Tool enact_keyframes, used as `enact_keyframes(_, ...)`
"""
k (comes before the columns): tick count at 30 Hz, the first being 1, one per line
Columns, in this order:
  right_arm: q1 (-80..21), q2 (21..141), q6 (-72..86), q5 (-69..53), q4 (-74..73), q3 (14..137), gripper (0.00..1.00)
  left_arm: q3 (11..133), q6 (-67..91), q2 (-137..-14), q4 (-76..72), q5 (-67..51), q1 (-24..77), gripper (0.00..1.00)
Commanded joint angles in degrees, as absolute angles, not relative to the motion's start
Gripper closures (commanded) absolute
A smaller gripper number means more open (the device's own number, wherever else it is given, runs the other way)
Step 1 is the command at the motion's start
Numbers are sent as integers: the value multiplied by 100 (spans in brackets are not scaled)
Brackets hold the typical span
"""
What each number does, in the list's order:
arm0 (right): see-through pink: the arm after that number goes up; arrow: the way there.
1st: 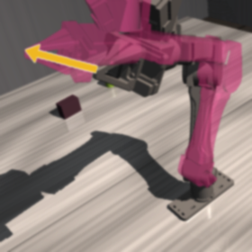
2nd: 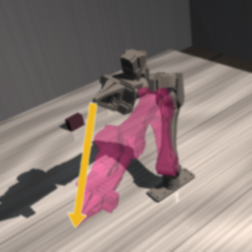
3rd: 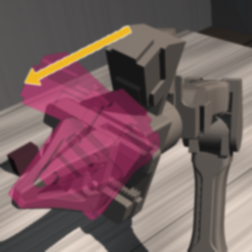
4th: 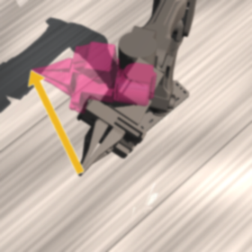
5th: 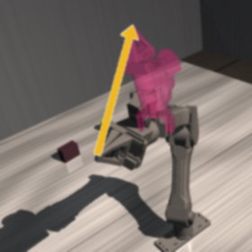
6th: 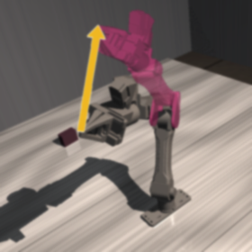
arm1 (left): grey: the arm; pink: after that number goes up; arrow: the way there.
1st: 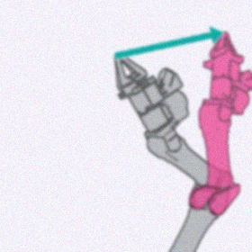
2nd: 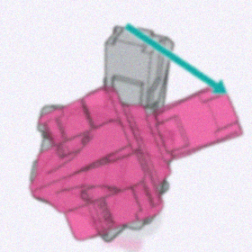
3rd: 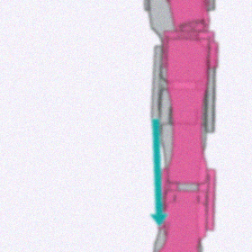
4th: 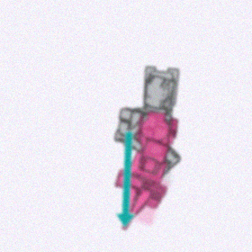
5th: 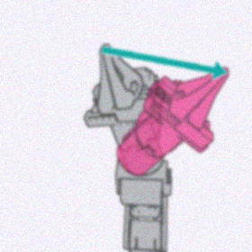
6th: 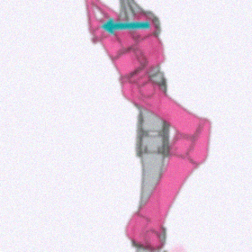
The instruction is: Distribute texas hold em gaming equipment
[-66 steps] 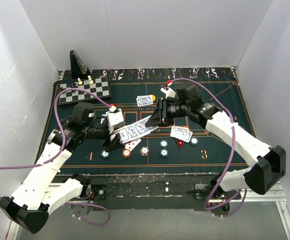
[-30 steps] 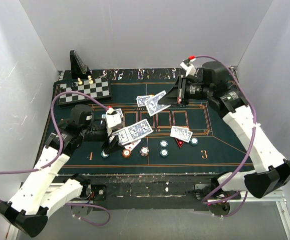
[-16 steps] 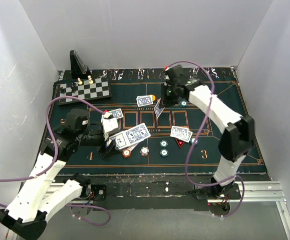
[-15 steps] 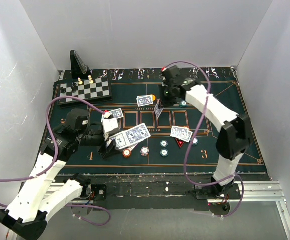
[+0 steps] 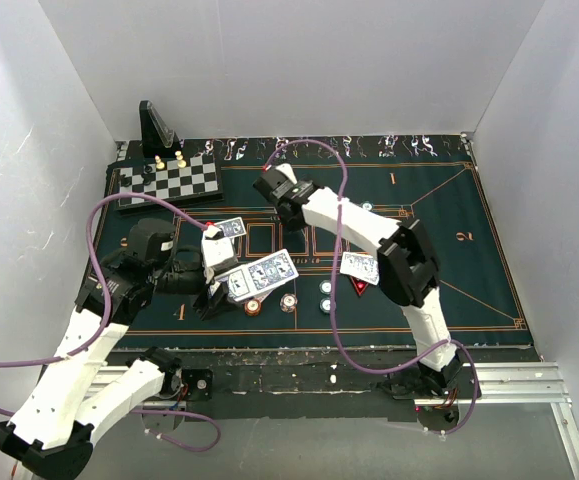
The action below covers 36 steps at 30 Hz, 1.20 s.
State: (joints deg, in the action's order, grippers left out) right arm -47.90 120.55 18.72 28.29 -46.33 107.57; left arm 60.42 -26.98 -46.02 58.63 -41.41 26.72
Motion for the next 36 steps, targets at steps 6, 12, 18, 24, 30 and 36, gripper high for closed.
enact_keyframes(6, -5299, 12849, 1775, 3657, -4764, 11417, 99, 6310, -2804, -4491, 6038, -4333, 2646, 100)
enact_keyframes(12, -5712, 13139, 1889, 3499, -4772, 11601, 99, 6328, -2812, -4518, 6038, -4316, 2646, 100)
enact_keyframes(18, -5862, 13324, 2074, 3095, -4764, 11558, 99, 6319, -2812, -4509, 6038, -4298, 2646, 100)
enact_keyframes(24, -5880, 13096, 2241, 2014, -4334, 10979, 80, 6311, -2821, -4474, 6038, -4271, 2646, 100)
enact_keyframes(30, -5836, 12999, 2285, 1275, -4166, 10775, 49, 6302, -2812, -4456, 6012, -4298, 2654, 100)
enact_keyframes(36, -5617, 12675, 2329, 915, -4026, 10618, 44, 6319, -2848, -4447, 6038, -4263, 2646, 100)
